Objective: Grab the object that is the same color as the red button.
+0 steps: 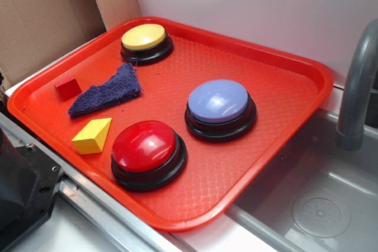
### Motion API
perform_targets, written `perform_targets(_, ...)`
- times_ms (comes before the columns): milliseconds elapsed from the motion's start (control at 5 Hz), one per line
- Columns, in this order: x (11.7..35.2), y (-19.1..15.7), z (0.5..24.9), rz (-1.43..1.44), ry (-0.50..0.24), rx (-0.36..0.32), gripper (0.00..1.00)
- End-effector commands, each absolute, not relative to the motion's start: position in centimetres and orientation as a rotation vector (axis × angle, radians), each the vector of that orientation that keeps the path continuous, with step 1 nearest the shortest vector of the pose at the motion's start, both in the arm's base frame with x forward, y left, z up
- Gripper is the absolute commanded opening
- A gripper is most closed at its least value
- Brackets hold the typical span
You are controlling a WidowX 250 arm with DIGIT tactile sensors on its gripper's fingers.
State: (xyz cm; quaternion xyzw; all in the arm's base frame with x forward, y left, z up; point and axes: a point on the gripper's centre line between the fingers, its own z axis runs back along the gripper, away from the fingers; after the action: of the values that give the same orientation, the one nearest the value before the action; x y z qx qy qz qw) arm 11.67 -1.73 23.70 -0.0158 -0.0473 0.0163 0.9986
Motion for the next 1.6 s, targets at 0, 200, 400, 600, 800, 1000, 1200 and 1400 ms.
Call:
perform_targets(0, 11.7, -1.7, 23.7, 0.033, -0.095, -0.032, 1.0)
perform_targets(200, 13.1, 0.2, 22.4, 0.219, -0.123, -0.066, 1.0)
perform_targets(400, 14.5, 2.4, 20.3, 0.42, -0.178, -0.056, 1.0)
perform_targets(600, 15.6, 4.9, 18.0, 0.633, -0.247, -0.082, 1.0)
perform_targets(800, 16.4, 7.9, 15.1, 0.875, -0.267, -0.066, 1.0)
perform_targets(1000, 16.6, 9.7, 13.2, 1.028, -0.294, -0.05, 1.0)
perform_targets(1200, 16.9, 11.2, 10.4, 1.214, -0.344, -0.025, 1.0)
perform_targets(1400, 17.1, 11.9, 8.4, 1.256, -0.335, 0.008, 1.0)
